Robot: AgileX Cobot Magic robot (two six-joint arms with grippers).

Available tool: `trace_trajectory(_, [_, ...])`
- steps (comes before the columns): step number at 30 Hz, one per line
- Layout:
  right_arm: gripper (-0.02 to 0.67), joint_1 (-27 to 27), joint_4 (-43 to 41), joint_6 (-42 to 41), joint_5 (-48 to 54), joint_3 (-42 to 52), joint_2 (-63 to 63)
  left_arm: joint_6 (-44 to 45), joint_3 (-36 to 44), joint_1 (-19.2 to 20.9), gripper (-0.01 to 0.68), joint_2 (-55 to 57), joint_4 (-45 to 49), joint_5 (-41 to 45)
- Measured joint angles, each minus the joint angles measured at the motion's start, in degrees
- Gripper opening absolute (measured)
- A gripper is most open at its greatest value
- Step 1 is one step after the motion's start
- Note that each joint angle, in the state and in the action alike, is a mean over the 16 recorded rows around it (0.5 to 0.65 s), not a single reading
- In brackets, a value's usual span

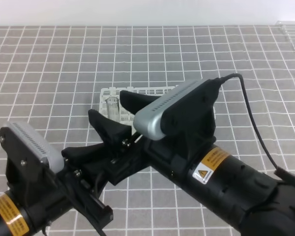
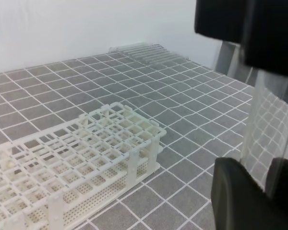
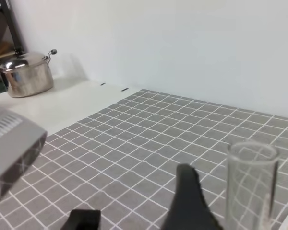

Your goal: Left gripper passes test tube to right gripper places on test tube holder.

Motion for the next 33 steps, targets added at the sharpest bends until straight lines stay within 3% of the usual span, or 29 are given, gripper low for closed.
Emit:
trace_trajectory(5, [0.347,0.02,-0.11,0.91,-0.73,-0.07,0.63,-0.25,0.00,0.00,0.045,0.02,0.00,0.00])
trace_trajectory(15, [0.157,0.09,-1.13,1.26,-1.62,-0.07,1.01,-0.35,-0.02,-0.02,0.056,0.10,-0.03,0.16])
trace_trajectory(22, [0.093,0.12,-2.09,1.77,-2.03,-0.07,1.02,0.22,-0.08,-0.01,0.078,0.07,-0.07,-0.37])
trace_trajectory(33, [0.091,0.12,-2.25,1.57,-1.71,-0.07,0.87,0.59,-0.18,0.00,0.317,-0.53,-0.18,-0.30])
